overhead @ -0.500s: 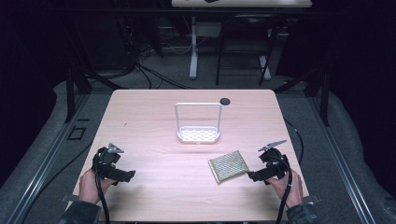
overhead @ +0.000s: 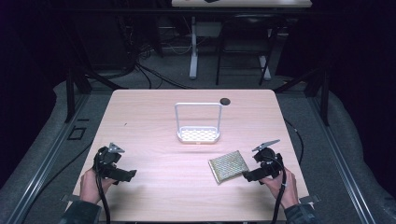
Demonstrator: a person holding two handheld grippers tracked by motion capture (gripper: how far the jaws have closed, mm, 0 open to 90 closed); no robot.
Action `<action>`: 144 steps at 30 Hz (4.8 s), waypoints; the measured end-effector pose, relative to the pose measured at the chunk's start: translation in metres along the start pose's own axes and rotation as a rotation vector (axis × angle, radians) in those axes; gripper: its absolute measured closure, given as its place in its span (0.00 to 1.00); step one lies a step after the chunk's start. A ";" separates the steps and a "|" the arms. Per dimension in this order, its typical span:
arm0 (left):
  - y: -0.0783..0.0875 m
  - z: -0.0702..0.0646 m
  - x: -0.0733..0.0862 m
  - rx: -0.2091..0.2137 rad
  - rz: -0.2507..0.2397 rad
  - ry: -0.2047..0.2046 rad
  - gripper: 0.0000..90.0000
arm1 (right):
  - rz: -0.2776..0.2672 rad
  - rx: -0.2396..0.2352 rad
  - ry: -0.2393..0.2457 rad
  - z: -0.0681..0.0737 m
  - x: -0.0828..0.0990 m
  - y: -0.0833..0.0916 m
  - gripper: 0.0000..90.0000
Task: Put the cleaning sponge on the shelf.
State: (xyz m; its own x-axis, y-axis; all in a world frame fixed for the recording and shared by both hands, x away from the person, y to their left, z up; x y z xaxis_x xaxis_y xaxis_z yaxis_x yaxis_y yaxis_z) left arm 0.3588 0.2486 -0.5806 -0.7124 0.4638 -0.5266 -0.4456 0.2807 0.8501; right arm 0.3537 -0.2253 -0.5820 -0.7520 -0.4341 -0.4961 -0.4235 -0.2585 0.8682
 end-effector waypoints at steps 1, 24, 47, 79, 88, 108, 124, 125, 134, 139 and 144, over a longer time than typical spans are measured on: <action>0.000 0.000 0.000 -0.001 0.002 0.000 0.00 | -0.001 0.001 -0.002 0.000 -0.001 -0.001 0.00; -0.006 -0.001 0.000 0.006 0.046 -0.010 0.00 | 0.058 -0.063 0.067 0.030 -0.030 -0.025 0.00; -0.009 -0.003 0.001 0.021 0.069 -0.025 0.00 | 0.155 -0.039 0.107 0.042 -0.036 -0.051 0.10; -0.011 -0.005 0.002 0.026 0.081 -0.020 0.00 | 0.104 -0.050 0.109 0.036 -0.035 -0.042 0.63; -0.010 -0.005 0.002 0.028 0.080 -0.012 0.00 | 0.035 -0.037 0.124 0.037 -0.040 -0.028 0.65; -0.013 0.000 0.002 -0.035 0.112 -0.016 0.00 | -0.063 -0.084 0.132 0.055 -0.054 -0.014 0.62; -0.013 0.000 -0.002 -0.139 0.117 -0.080 0.03 | -0.108 -0.113 0.128 0.068 -0.067 -0.012 0.63; -0.013 -0.001 -0.001 -0.136 0.124 -0.085 0.03 | -0.110 -0.112 0.136 0.069 -0.068 -0.013 0.63; -0.015 -0.001 -0.001 -0.139 0.143 -0.086 0.03 | -0.118 -0.097 0.146 0.073 -0.076 -0.017 0.62; -0.014 -0.001 -0.001 -0.134 0.137 -0.082 0.04 | -0.134 -0.093 0.139 0.076 -0.083 -0.019 0.62; -0.014 -0.002 -0.001 -0.134 0.137 -0.082 0.03 | -0.141 -0.091 0.148 0.078 -0.088 -0.020 0.62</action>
State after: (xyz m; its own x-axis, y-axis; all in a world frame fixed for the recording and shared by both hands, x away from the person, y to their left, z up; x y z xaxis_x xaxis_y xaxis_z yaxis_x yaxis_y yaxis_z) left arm 0.3649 0.2428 -0.5919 -0.7270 0.5587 -0.3990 -0.4194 0.0987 0.9024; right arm 0.3886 -0.1144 -0.5551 -0.6038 -0.5082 -0.6142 -0.4665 -0.3995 0.7891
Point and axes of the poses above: each handheld gripper's, and its own axes: y roughly backward along the jaws, x roughly out of its underside, z roughly to its left, the point moved 6 cm from there along -y, roughly forward along the jaws, and after that the axes turned 2 degrees about x, right-handed, at the moved point
